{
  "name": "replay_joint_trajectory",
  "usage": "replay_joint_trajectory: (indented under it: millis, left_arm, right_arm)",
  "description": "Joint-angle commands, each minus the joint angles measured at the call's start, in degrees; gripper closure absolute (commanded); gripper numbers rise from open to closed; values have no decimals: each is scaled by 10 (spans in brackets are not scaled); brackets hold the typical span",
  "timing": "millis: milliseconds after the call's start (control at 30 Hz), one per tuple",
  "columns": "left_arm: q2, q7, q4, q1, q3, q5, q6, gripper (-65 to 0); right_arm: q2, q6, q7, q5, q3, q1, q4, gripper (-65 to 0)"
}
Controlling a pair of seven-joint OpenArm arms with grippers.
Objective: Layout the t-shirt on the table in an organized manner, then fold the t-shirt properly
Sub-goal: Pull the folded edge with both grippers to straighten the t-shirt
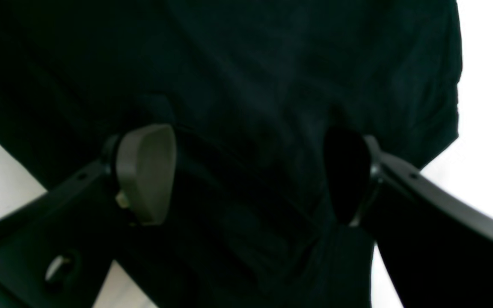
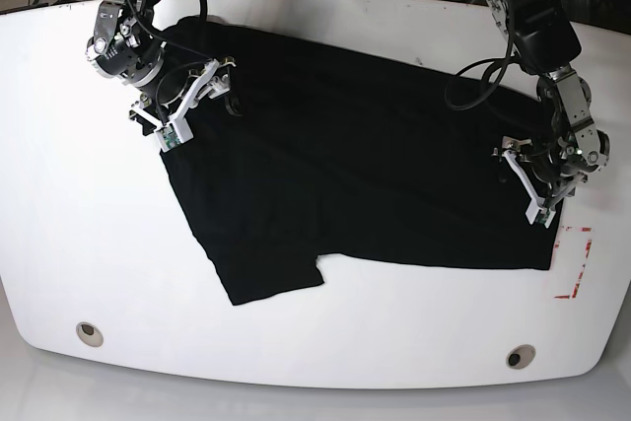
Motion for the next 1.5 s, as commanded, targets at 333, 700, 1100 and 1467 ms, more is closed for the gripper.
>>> replay_joint_trajectory:
  millis: [333,700,1100,1467]
  left_arm:
    - [-13,-6,20,-10,-3,-6,0,-138]
    - [-10,36,143,17,-4,-6,0,-53]
    - [-24,77,245,63,-18,-6,0,-54]
    - [-42,76,252,96,-60,-6,0,-54]
  right_arm:
    - [5,3,11,11,2,5,9,-510]
    - [5,3,11,11,2,5,9,-510]
    - [5,3,11,11,2,5,9,-510]
    - [5,3,11,11,2,5,9,-510]
